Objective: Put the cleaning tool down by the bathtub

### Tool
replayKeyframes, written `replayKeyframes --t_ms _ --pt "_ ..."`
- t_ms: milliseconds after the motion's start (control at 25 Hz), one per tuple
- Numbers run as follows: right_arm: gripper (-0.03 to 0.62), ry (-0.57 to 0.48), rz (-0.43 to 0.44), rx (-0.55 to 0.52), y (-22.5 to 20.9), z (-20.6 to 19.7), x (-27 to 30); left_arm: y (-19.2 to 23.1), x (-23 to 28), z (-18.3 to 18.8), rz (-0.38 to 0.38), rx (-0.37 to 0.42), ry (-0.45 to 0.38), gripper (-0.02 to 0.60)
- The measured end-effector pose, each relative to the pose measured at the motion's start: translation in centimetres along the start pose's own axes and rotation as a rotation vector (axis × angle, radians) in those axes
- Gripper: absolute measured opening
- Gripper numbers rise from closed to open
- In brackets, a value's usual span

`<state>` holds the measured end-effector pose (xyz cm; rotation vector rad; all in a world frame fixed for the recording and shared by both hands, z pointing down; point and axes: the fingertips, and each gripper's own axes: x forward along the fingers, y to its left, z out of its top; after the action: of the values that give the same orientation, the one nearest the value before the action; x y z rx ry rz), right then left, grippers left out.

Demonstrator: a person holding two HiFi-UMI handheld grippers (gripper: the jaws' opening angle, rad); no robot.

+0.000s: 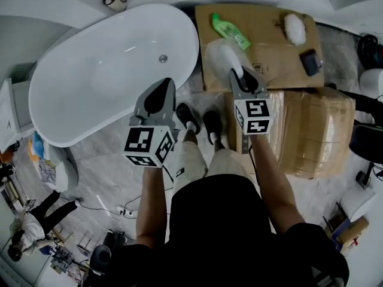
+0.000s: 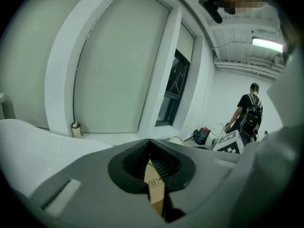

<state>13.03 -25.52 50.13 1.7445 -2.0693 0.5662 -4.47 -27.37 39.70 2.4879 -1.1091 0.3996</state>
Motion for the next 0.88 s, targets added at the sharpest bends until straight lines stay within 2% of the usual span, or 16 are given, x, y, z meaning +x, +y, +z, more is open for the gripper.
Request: replayKeyframes --t_ms 360,640,880 --pt "0.094 0.066 -0.057 0.051 -1.1 -3.6 3.4 1.4 4.0 -1.8 -0.072 0.014 0.054 -0.002" --pt "0.094 0.103 -0.086 0.051 -1.4 -5.6 6.0 3.4 6.7 -4.1 -0.083 -0.023 0.091 -0.002" --pt "0.094 0.130 -0.110 0.058 -1.5 -7.7 8.2 3.7 8.5 -5.8 -0.120 -0.022 0.120 -0.002"
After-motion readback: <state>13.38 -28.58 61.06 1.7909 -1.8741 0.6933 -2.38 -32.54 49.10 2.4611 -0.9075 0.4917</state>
